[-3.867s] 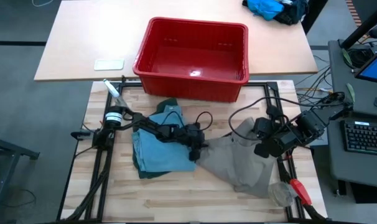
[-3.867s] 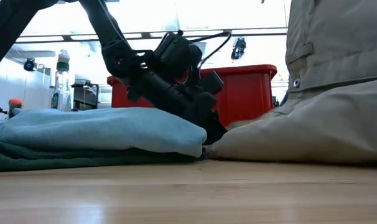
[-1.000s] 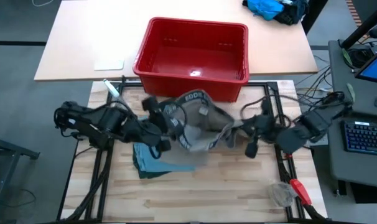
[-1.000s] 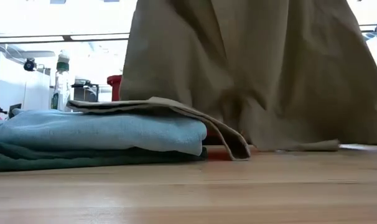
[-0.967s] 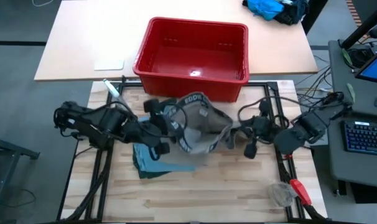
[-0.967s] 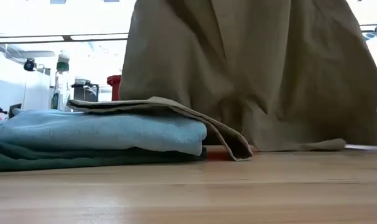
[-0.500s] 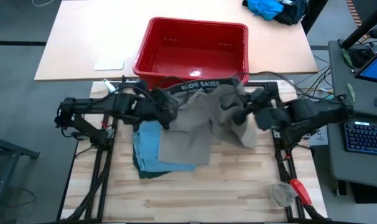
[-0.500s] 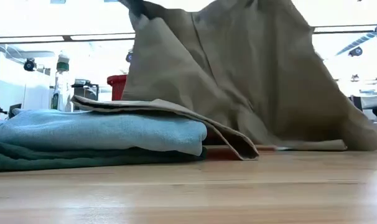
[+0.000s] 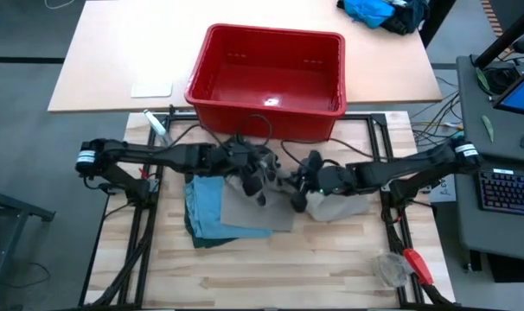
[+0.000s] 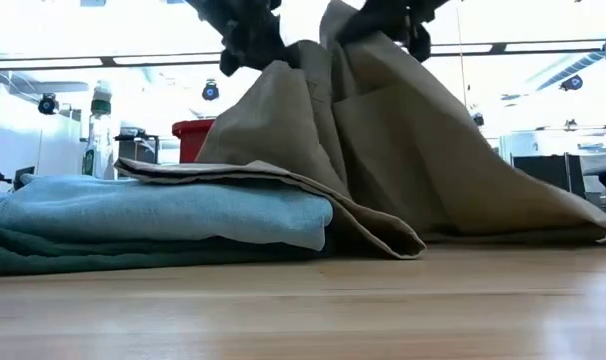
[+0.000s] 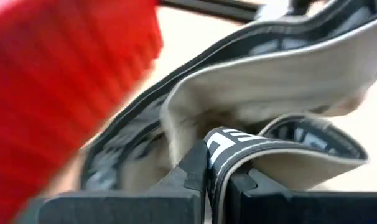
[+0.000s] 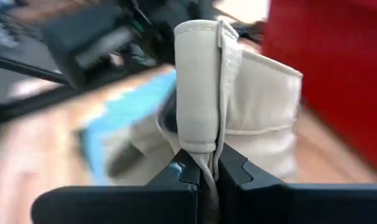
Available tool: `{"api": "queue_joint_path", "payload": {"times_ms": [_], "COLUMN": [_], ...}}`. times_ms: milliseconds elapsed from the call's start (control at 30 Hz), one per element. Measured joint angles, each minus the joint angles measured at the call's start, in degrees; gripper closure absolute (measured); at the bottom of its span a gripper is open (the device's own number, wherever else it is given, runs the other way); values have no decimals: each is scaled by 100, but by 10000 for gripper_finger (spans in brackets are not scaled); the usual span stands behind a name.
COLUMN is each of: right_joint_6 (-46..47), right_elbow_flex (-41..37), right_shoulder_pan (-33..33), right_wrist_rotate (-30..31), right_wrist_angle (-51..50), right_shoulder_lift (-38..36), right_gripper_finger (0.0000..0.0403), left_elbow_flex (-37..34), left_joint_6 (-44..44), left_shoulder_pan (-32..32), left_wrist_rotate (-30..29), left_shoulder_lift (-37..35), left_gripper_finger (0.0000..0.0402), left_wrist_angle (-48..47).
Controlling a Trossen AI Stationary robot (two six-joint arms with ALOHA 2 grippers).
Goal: Fold Laundry from Bin
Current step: Fold the light brown shorts
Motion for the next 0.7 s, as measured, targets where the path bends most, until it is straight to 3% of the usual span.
{"api": "queue_joint_path", "payload": {"times_ms": [67,300,633,700], "right_joint_6": [4,4,-306,-428], "right_elbow_flex": [-170,-415,-384,-341], "right_shoulder_pan": [-19,-34,-34,-32], "right_wrist_rotate": [-299,-213,446,443], "right_wrist_angle": [506,1444,1889,1896], "right_shoulder_lift": [24,285,1116,1254], "right_gripper_finger": [394,394,394,394], "left_elbow_flex": [-261,-983,-1512,-1522], "left_joint_6": [-226,-501,-367,-609], "left_shoulder_pan": [-4,-87,-164,-155], "left_wrist_rotate": [393,1172,1144,813], "left_shoulder_lift": [-63,-344,-508,-512], "left_gripper_finger": [401,388,282,264], "left_wrist_angle": [420,1732,1845,1641]}}
